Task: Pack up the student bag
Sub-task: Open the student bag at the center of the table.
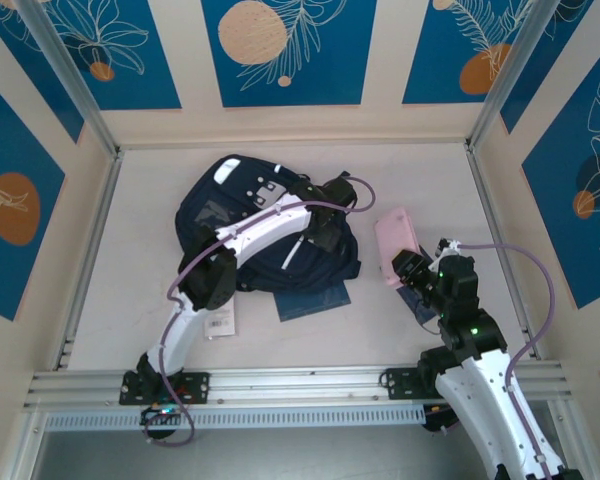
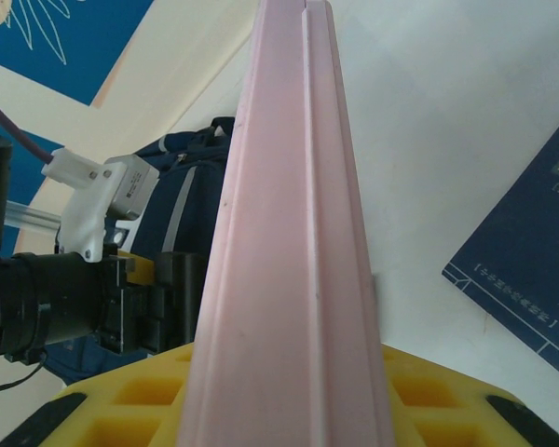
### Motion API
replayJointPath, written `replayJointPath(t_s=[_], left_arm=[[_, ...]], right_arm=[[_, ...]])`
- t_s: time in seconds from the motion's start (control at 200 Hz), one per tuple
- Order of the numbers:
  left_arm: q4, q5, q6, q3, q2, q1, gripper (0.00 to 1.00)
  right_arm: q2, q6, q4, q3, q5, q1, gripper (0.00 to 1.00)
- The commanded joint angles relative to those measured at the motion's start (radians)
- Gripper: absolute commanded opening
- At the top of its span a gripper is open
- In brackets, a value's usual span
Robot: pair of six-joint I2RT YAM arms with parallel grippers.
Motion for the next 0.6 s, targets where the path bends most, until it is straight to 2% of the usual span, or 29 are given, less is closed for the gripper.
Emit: replayJointPath(t_s=[0.0,0.085,0.18,0.25,0.375,0.44,0.48,0.595], left_arm=[[-0.007,0.009,-0.014,-0.010,-0.006,-0.013,0.88],[-0.012,-0.038,-0.016,-0.017,0.003,-0.012,0.81],[-0.009,-0.063,-0.010,-0.021,0.020,-0.011,0.66],[-0.007,-0.066,-0.006,-0.021,0.028,-0.010,0.51],[-0.010,-0.051,-0.002,-0.014,0.005,-0.003,0.18],[-0.016,-0.033,-0.003,-0.013,-0.031,0.006,0.05],[-0.020,-0.022,-0.003,-0.013,-0.060,0.015,0.00],[-0.040,0.013,0.009,-0.015,-0.162,0.042,0.00]], right_arm=[[-0.011,0.024,0.060,-0.013,-0.029,-0.005,0.17],[-0.010,0.028,0.063,-0.013,-0.032,-0.005,0.18],[-0.010,0.029,0.060,-0.008,-0.033,-0.005,0.17],[-0.011,0.027,0.055,-0.003,-0.037,-0.005,0.17],[-0.010,0.009,0.037,0.012,-0.045,-0.005,0.17],[-0.008,-0.009,0.021,0.028,-0.048,-0.004,0.17],[-0.006,-0.021,0.013,0.035,-0.051,-0.005,0.17],[0.004,-0.050,-0.002,0.058,-0.069,-0.005,0.17]])
